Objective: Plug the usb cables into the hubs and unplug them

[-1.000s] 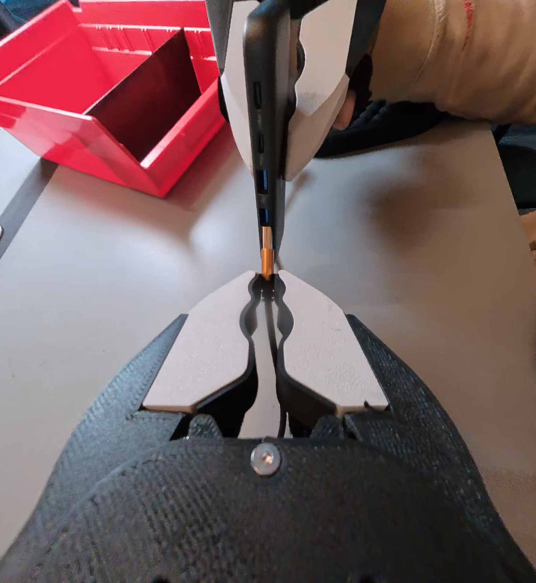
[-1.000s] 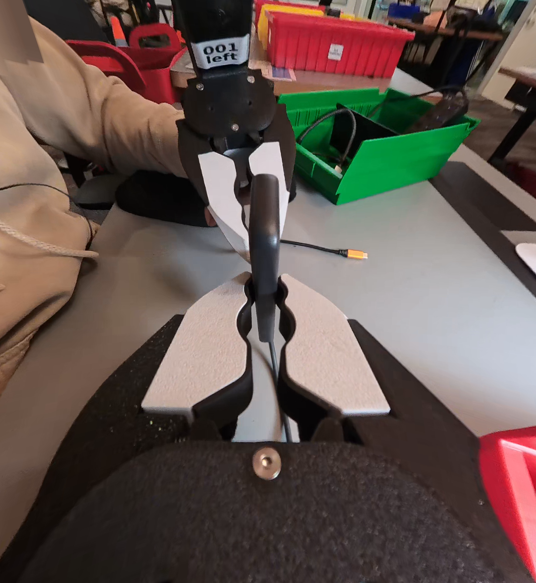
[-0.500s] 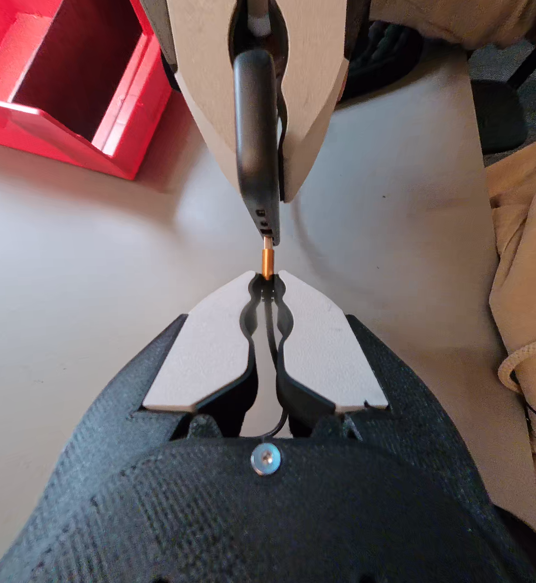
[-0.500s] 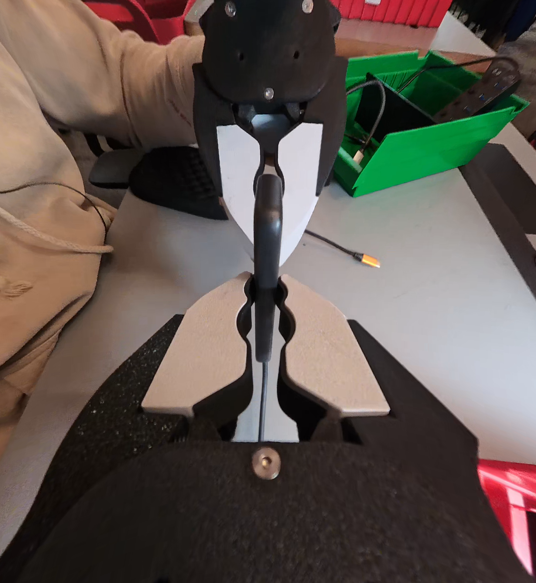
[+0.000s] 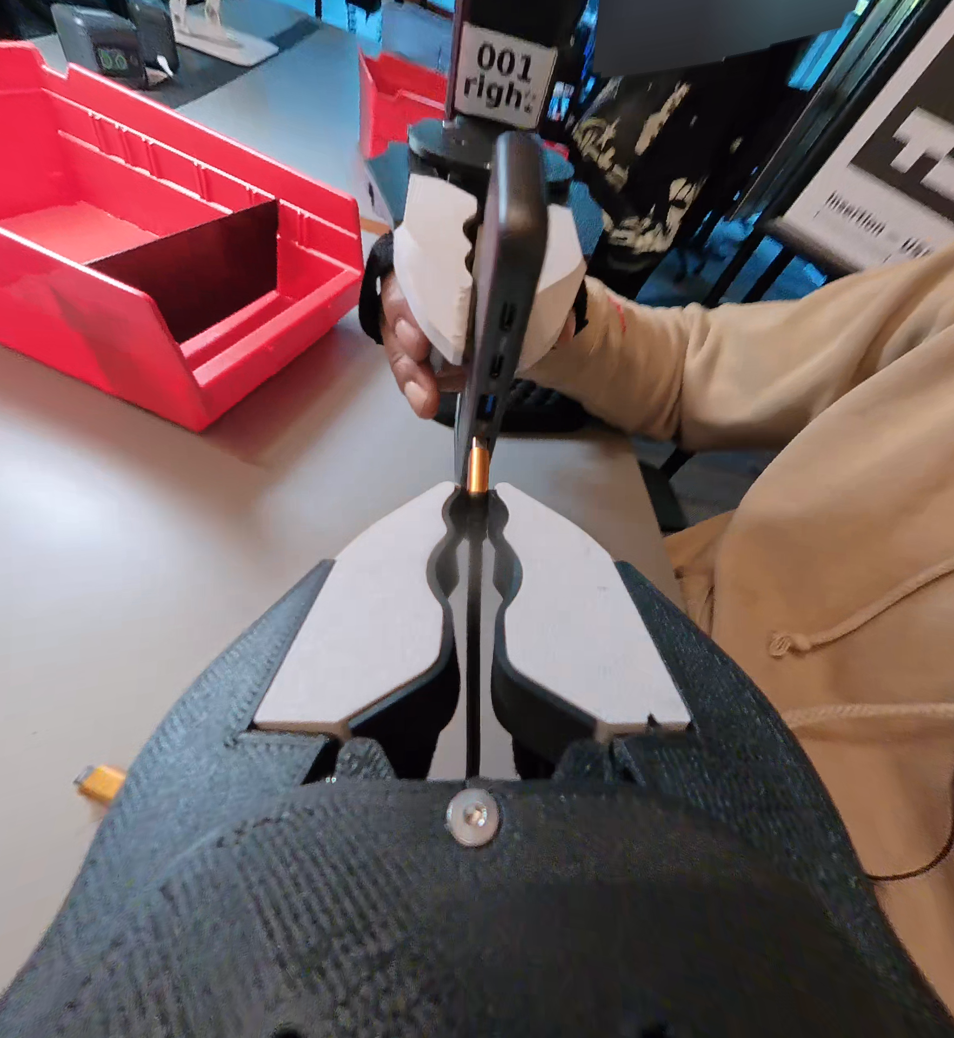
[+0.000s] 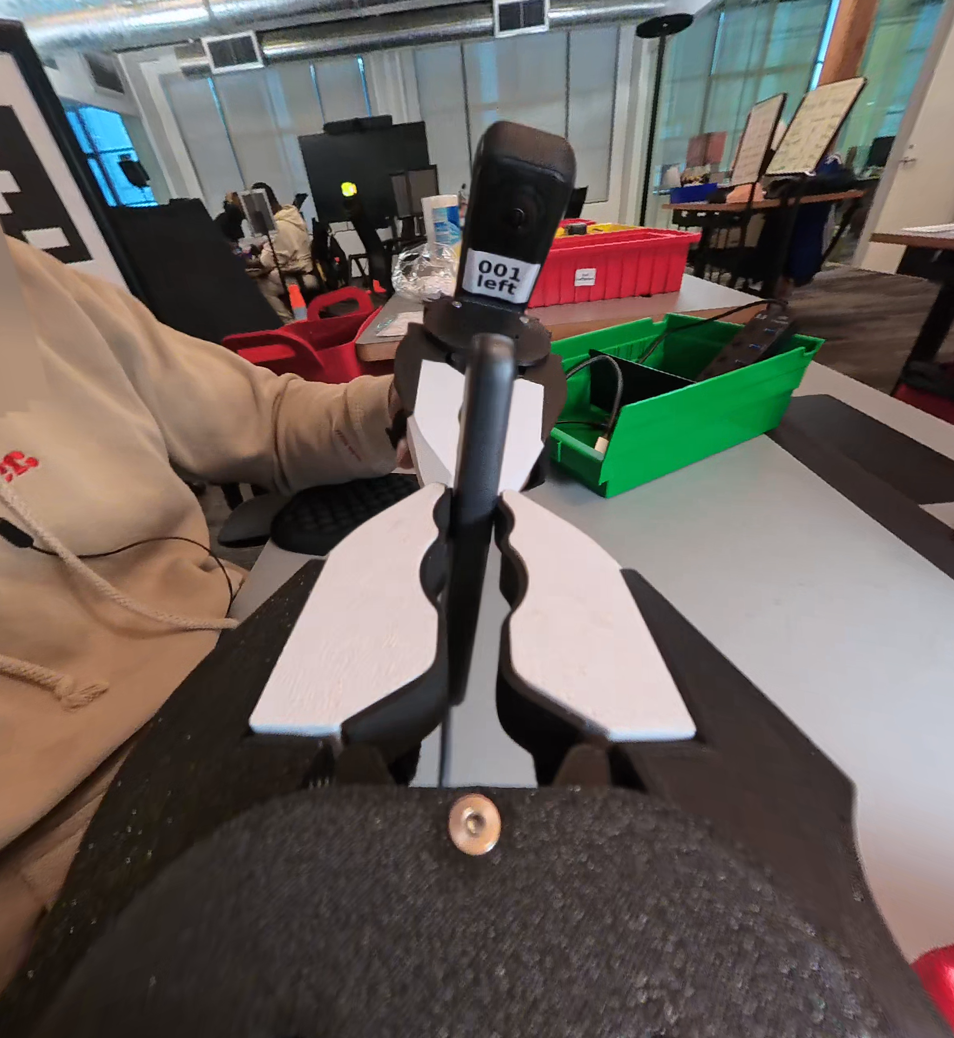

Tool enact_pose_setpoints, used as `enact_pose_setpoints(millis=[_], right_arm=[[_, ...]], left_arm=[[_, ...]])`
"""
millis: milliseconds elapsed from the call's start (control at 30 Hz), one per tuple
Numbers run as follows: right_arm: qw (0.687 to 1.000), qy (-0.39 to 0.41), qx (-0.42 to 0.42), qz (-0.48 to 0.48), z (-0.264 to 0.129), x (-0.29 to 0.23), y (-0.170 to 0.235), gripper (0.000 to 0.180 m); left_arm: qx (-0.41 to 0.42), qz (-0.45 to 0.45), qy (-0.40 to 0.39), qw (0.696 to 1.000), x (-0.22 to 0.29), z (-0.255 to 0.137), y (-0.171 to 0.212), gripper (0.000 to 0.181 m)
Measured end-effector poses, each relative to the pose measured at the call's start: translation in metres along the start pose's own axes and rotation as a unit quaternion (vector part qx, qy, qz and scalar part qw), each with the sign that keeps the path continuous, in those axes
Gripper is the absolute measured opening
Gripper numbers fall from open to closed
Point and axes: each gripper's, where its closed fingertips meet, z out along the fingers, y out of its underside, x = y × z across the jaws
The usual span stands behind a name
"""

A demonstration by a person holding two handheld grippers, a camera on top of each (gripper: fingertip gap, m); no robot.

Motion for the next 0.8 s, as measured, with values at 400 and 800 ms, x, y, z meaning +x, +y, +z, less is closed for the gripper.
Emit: enact_pose_setpoints(millis=[400,800], right_arm=[[0.998,-0.017,-0.066,0.017,0.006,-0.004,0.028,0.012],[1.0,-0.015,0.0,0.006,0.01,-0.006,0.017,0.012]], left_arm=[[0.032,-0.027,0.017,0.999,-0.002,-0.008,-0.002,0.008],[0.053,-0.015,0.003,0.998,0.003,-0.004,-0.008,0.007]])
